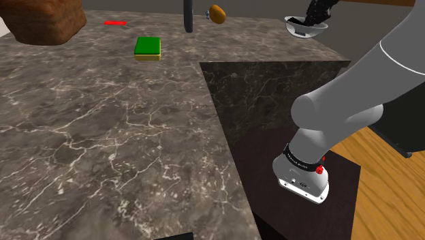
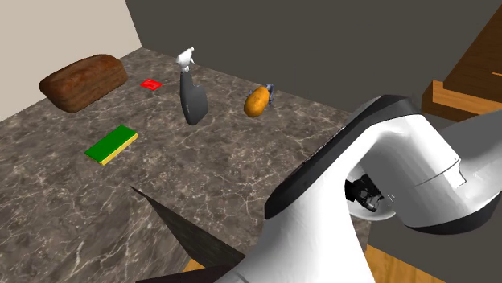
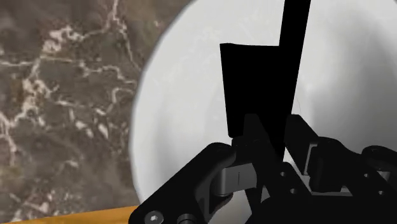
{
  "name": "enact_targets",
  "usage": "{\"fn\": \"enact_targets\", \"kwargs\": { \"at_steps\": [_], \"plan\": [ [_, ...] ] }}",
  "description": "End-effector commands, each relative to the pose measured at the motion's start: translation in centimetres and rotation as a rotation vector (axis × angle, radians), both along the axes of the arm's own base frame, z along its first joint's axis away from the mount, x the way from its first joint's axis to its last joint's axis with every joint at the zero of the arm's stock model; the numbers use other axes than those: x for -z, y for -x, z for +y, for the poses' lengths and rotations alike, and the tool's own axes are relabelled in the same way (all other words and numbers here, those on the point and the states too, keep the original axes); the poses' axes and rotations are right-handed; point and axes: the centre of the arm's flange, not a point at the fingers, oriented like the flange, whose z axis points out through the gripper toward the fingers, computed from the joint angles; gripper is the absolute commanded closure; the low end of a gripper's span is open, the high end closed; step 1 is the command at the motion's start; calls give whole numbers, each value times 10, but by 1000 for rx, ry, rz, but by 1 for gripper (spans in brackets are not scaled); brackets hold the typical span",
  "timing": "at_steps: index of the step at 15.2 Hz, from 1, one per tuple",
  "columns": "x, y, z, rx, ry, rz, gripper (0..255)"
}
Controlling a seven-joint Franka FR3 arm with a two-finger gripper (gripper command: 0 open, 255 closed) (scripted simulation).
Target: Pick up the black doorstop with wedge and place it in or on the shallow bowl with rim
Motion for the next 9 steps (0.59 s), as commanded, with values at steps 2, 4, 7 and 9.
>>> {"fn": "enact_targets", "kwargs": {
  "at_steps": [2, 4, 7, 9],
  "plan": [
    [-15, -1, 0, -2, -2, 1, 255],
    [-25, -1, 0, -2, -2, 1, 255],
    [-41, -1, 0, -2, -2, 1, 255],
    [-52, -1, 0, -2, -2, 1, 255]
  ]
}}
